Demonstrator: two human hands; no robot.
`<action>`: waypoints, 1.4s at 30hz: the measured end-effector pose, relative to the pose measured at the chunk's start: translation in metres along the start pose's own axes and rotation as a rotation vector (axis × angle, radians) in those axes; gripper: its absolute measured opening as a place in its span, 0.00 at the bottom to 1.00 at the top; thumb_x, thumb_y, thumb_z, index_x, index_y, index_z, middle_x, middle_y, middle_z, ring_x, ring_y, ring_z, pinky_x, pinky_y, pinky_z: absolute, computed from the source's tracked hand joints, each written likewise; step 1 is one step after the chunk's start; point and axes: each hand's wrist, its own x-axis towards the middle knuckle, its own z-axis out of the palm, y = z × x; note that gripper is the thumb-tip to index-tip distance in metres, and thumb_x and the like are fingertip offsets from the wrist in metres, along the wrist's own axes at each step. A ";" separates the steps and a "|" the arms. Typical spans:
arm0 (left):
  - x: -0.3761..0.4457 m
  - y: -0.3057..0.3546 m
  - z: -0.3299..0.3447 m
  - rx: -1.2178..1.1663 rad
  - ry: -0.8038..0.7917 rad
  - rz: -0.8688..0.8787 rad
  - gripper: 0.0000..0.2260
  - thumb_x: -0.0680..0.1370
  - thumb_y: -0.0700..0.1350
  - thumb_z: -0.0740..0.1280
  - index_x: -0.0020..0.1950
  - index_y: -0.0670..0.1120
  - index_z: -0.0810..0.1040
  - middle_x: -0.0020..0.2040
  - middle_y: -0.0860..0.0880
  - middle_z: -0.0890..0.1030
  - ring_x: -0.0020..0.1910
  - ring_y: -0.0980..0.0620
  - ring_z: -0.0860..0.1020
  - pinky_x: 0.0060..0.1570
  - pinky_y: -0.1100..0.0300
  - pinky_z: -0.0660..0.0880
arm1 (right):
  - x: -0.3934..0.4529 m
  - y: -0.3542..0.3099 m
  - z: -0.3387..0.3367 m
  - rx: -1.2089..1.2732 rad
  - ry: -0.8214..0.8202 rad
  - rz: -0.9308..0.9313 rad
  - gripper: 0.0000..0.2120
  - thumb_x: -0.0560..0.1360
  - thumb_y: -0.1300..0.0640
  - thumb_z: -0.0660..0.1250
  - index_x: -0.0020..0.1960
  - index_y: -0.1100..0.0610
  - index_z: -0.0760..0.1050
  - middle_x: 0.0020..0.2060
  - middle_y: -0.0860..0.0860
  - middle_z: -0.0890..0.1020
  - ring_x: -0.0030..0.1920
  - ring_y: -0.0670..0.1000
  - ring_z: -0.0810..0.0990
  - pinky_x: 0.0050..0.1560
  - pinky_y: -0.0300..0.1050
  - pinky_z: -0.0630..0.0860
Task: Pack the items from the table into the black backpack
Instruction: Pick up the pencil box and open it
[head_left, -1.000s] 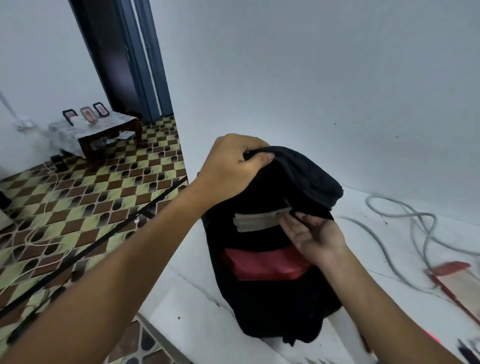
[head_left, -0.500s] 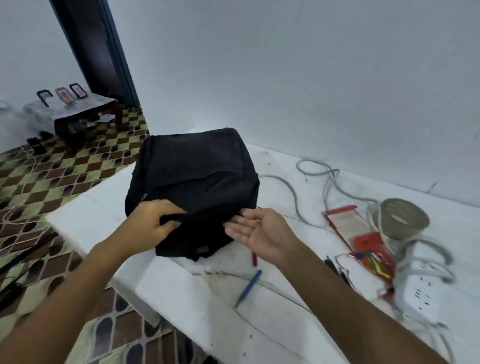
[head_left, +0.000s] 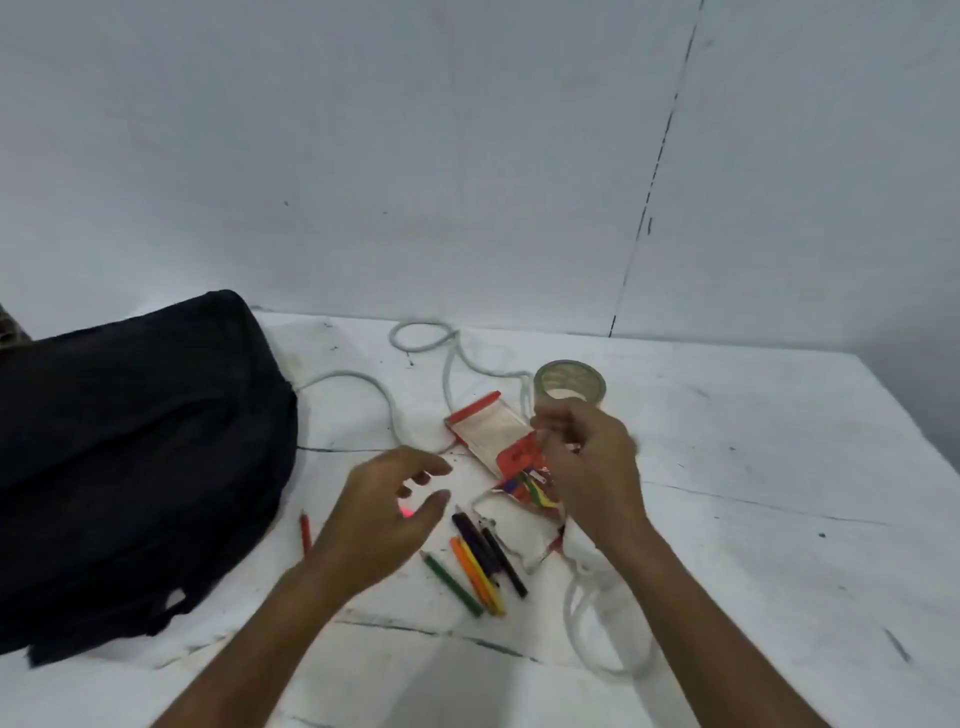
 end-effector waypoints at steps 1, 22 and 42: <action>0.007 0.008 0.020 -0.093 -0.108 -0.045 0.07 0.71 0.49 0.69 0.48 0.58 0.78 0.46 0.60 0.81 0.45 0.60 0.78 0.42 0.67 0.75 | 0.002 0.006 -0.014 -0.105 0.108 -0.015 0.13 0.73 0.67 0.64 0.50 0.53 0.79 0.46 0.47 0.82 0.48 0.47 0.80 0.44 0.32 0.72; 0.021 0.036 0.097 -0.508 -0.455 -0.068 0.23 0.75 0.31 0.64 0.60 0.57 0.75 0.53 0.64 0.81 0.56 0.64 0.78 0.51 0.70 0.74 | 0.009 0.061 -0.033 -0.190 0.072 0.375 0.29 0.65 0.57 0.74 0.64 0.50 0.68 0.54 0.54 0.69 0.41 0.41 0.71 0.35 0.36 0.68; 0.058 0.009 0.070 -0.158 -0.269 -0.017 0.13 0.76 0.38 0.67 0.59 0.46 0.81 0.52 0.53 0.83 0.50 0.62 0.79 0.49 0.69 0.76 | 0.101 0.025 -0.027 -0.814 -0.285 -0.021 0.08 0.73 0.58 0.63 0.49 0.53 0.79 0.47 0.48 0.79 0.52 0.54 0.78 0.52 0.46 0.72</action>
